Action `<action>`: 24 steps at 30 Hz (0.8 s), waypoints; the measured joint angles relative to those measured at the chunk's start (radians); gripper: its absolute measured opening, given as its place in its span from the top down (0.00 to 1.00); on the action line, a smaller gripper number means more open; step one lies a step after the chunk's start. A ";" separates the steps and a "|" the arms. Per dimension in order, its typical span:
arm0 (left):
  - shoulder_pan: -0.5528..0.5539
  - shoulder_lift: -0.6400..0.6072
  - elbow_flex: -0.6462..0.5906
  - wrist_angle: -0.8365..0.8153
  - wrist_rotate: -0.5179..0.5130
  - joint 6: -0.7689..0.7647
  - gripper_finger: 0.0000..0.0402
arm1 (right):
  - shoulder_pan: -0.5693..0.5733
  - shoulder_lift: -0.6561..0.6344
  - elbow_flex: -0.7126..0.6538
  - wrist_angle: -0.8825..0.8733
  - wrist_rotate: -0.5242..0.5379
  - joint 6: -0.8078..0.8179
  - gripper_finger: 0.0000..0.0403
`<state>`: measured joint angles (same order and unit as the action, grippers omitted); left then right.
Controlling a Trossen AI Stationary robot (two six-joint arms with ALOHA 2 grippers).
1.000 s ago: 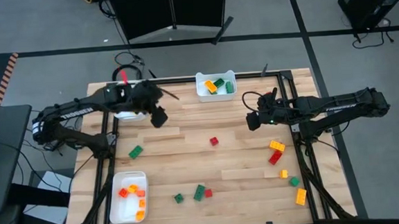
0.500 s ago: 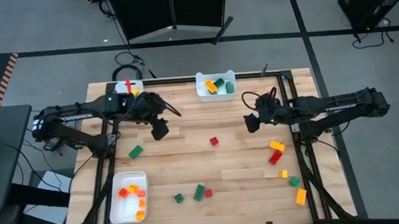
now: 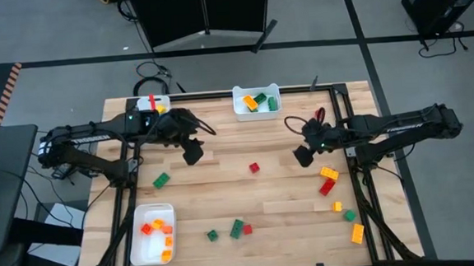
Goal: Sort blocks by size
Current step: Put the red 4 stud game piece into the bottom white bin
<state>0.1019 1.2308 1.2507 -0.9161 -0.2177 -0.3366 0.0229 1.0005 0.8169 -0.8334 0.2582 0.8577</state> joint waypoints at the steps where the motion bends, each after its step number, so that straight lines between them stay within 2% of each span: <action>1: 0.000 0.000 0.000 0.000 0.014 -0.006 0.43 | 0.008 0.003 0.000 -0.027 -0.017 0.014 0.12; 9: 0.000 0.000 0.000 0.000 0.030 -0.008 0.43 | 0.103 0.082 0.000 -0.207 -0.125 0.124 0.15; 16: 0.000 0.000 0.000 0.011 0.028 -0.008 0.43 | 0.171 0.165 0.000 -0.143 -0.131 0.162 0.19; 20: 0.000 0.000 0.000 0.012 0.027 -0.008 0.43 | 0.191 0.217 0.000 -0.087 -0.122 0.077 0.21; 24: 0.000 0.000 0.000 0.016 0.026 -0.008 0.43 | 0.199 0.280 0.001 -0.078 -0.048 -0.039 0.21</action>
<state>0.1017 1.2308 1.2507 -0.9001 -0.1913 -0.3450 0.2222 1.2804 0.8178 -0.9117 0.2101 0.8183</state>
